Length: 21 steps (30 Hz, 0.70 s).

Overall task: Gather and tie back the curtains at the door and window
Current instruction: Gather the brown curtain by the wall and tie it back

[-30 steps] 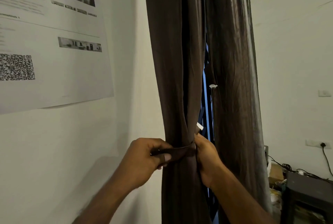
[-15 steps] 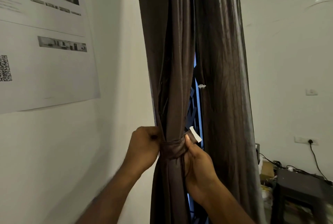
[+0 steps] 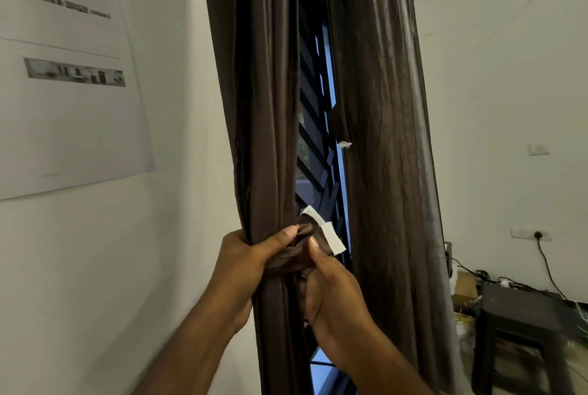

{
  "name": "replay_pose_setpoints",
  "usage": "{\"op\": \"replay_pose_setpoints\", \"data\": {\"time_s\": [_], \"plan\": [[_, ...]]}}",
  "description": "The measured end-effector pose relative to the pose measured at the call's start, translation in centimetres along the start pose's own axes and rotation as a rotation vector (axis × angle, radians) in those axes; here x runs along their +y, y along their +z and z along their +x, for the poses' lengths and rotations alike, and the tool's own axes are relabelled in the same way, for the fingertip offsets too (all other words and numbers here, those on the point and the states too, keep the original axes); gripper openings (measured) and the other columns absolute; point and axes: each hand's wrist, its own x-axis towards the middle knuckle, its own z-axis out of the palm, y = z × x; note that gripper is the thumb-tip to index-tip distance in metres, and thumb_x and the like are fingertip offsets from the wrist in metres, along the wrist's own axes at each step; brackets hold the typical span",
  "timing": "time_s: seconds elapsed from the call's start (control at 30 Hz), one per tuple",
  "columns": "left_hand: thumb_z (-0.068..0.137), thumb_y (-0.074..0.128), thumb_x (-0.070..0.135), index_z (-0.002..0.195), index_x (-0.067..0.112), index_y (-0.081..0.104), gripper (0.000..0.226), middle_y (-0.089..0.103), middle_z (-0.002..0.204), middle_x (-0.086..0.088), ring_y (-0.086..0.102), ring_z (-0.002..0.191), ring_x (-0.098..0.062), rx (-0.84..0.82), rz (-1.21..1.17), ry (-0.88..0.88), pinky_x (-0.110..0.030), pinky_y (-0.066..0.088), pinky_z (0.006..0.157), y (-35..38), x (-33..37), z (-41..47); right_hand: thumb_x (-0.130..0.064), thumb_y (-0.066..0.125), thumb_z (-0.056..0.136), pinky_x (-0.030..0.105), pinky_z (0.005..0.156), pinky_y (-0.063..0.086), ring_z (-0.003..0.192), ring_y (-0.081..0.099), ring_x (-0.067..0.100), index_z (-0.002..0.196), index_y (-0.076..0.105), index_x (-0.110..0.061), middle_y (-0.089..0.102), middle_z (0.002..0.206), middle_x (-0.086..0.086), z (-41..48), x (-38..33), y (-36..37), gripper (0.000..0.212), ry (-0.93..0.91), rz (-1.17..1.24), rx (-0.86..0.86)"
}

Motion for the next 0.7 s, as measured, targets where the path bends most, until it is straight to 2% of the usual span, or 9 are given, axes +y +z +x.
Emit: {"op": "replay_pose_setpoints", "data": {"time_s": [0.07,0.1,0.2,0.27,0.33,0.37,0.47,0.6,0.7], "plan": [[0.048,0.083,0.044,0.088,0.022,0.075,0.046,0.078,0.079,0.004,0.075,0.070,-0.016,0.059,0.025,0.035,-0.020,0.057,0.056,-0.3,-0.2,0.2,-0.045,0.037,0.104,0.046,0.096,0.056,0.109,0.072,0.032,0.126,0.063,-0.012,0.075,0.116,0.015,-0.3,-0.3,0.0,0.047,0.028,-0.137,0.040],[0.049,0.084,0.043,0.087,0.022,0.075,0.044,0.078,0.078,0.003,0.075,0.070,-0.017,0.062,0.038,0.047,-0.020,0.057,0.056,-0.3,-0.3,0.2,-0.045,0.037,0.105,0.044,0.092,0.057,0.103,0.074,0.030,0.122,0.065,-0.012,0.077,0.109,0.013,-0.4,-0.4,0.0,0.047,0.020,-0.198,0.056],[0.058,0.089,0.030,0.089,0.020,0.076,0.036,0.078,0.080,0.001,0.075,0.071,-0.019,0.061,0.070,0.079,-0.024,0.059,0.058,-0.4,-0.3,0.6,-0.033,0.053,0.101,0.033,0.069,0.063,0.082,0.078,0.022,0.101,0.071,-0.013,0.080,0.087,0.007,-0.8,-0.8,0.2,0.027,-0.111,-0.310,0.138],[0.065,0.088,0.015,0.084,0.021,0.075,0.023,0.077,0.075,0.003,0.074,0.065,-0.016,0.100,0.084,0.108,-0.021,0.056,0.053,-0.7,-0.3,0.9,-0.023,0.065,0.095,0.027,0.061,0.061,0.072,0.076,0.018,0.091,0.073,-0.012,0.079,0.079,0.006,-0.8,-1.5,-0.3,0.014,-0.247,-0.397,0.232],[0.068,0.085,0.009,0.081,0.021,0.074,0.021,0.077,0.072,0.004,0.074,0.063,-0.016,0.132,0.087,0.104,-0.021,0.055,0.050,-1.0,-0.3,1.1,-0.016,0.073,0.088,0.020,0.053,0.054,0.060,0.067,0.012,0.092,0.074,-0.015,0.076,0.074,0.004,-0.8,-2.5,-1.0,0.005,-0.349,-0.460,0.275],[0.069,0.085,0.008,0.082,0.020,0.074,0.020,0.076,0.072,0.003,0.074,0.063,-0.017,0.141,0.088,0.098,-0.021,0.055,0.050,-1.0,-0.3,1.2,-0.014,0.075,0.086,0.020,0.050,0.051,0.056,0.063,0.011,0.096,0.072,-0.015,0.076,0.074,0.005,-0.7,-2.8,-1.4,0.011,-0.371,-0.477,0.285],[0.071,0.082,0.004,0.082,0.020,0.074,0.021,0.076,0.071,0.003,0.073,0.064,-0.018,0.164,0.101,0.104,-0.024,0.056,0.052,-0.9,-0.5,1.4,-0.009,0.075,0.085,0.022,0.051,0.054,0.055,0.064,0.016,0.105,0.067,-0.014,0.076,0.077,0.012,-0.4,-3.6,-1.8,0.022,-0.405,-0.489,0.242],[0.070,0.085,0.010,0.087,0.020,0.075,0.022,0.077,0.076,0.004,0.074,0.069,-0.016,0.147,0.095,0.110,-0.025,0.058,0.057,-0.8,-0.3,1.4,-0.003,0.072,0.085,0.028,0.058,0.059,0.062,0.071,0.026,0.118,0.066,-0.021,0.076,0.083,0.017,-0.4,-4.5,-2.6,0.037,-0.484,-0.508,0.097],[0.060,0.090,0.023,0.077,0.023,0.079,0.021,0.078,0.079,0.001,0.075,0.070,-0.015,0.091,0.048,0.126,-0.021,0.057,0.057,-0.7,0.2,1.0,-0.008,0.073,0.082,0.030,0.058,0.060,0.061,0.073,0.030,0.111,0.072,-0.021,0.076,0.077,0.019,-0.8,-5.4,-2.9,0.032,-0.506,-0.547,-0.012]]}}
